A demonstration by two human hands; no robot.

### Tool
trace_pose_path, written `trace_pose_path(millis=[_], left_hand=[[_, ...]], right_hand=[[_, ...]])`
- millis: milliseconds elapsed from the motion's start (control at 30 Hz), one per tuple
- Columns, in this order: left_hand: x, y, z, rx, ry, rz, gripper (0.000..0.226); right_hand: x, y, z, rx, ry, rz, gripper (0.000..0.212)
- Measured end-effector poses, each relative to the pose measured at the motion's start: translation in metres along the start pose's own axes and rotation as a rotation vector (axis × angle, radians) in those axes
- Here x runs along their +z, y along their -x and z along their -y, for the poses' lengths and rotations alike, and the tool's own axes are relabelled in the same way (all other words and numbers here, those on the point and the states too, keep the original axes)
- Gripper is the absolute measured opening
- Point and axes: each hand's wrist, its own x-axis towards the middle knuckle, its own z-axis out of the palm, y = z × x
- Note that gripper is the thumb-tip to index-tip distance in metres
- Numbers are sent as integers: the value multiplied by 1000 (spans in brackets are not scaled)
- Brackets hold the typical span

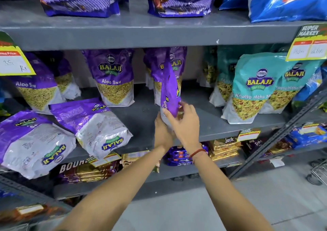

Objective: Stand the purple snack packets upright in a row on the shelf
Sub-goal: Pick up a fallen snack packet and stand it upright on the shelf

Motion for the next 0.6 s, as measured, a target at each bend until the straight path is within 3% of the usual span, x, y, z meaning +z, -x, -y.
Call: trace_pose_path(millis=[133, 233, 333, 467, 533, 600], left_hand=[[-34, -38, 2, -43, -24, 228, 67], [-63, -71, 3, -20, -216, 417, 60], [-89, -96, 7, 2, -296, 368, 62], [-96, -102, 19, -79, -122, 330, 64], [-91, -97, 22, -67, -129, 267, 57], [-86, -89, 20, -49, -134, 206, 54]], right_hand=[[-9, -14, -21, 6, -246, 68, 47], [-13, -29, -46, 7, -281, 19, 40], [-13, -47, -70, 120, -208, 73, 69], [-8, -70, -86, 286, -256, 351, 101], [-3, -78, -85, 278, -314, 485, 97], [4, -83, -83, 250, -378, 564, 81]])
